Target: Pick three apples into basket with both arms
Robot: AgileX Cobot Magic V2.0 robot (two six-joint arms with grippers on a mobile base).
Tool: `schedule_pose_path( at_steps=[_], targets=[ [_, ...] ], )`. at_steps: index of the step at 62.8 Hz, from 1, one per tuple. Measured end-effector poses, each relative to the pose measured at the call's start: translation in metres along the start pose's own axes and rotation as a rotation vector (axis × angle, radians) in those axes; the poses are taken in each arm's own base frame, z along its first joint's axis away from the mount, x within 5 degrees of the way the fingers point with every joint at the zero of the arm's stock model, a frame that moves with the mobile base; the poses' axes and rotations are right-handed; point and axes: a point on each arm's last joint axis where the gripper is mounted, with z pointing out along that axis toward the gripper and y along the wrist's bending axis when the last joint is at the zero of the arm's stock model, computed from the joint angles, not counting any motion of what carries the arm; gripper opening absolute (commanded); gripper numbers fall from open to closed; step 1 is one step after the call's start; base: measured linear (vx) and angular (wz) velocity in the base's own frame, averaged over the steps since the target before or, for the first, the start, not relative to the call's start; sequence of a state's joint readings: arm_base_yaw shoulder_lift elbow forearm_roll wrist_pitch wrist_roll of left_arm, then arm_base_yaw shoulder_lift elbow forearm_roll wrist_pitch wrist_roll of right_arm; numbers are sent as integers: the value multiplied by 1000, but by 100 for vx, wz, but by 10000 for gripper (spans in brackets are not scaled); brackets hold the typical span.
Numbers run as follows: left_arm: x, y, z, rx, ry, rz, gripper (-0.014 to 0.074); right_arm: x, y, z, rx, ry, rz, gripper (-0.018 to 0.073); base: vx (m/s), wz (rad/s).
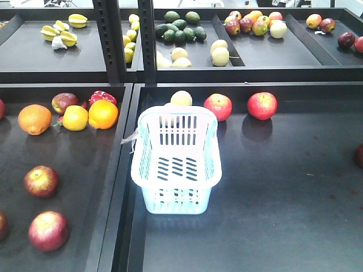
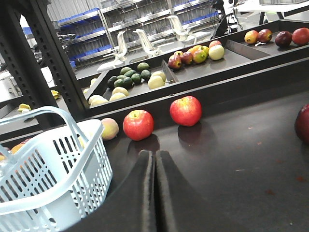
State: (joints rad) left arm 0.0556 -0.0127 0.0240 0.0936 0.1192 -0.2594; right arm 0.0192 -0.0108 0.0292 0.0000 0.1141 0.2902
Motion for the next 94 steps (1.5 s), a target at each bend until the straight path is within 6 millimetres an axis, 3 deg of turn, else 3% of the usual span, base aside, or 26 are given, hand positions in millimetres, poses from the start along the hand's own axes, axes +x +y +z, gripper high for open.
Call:
schedule_pose_path(
  at_steps=[94],
  targets=[
    [0,0,0,0,0,-14,-6,0,0,0,0,0,0,-4,2,0]
  ],
)
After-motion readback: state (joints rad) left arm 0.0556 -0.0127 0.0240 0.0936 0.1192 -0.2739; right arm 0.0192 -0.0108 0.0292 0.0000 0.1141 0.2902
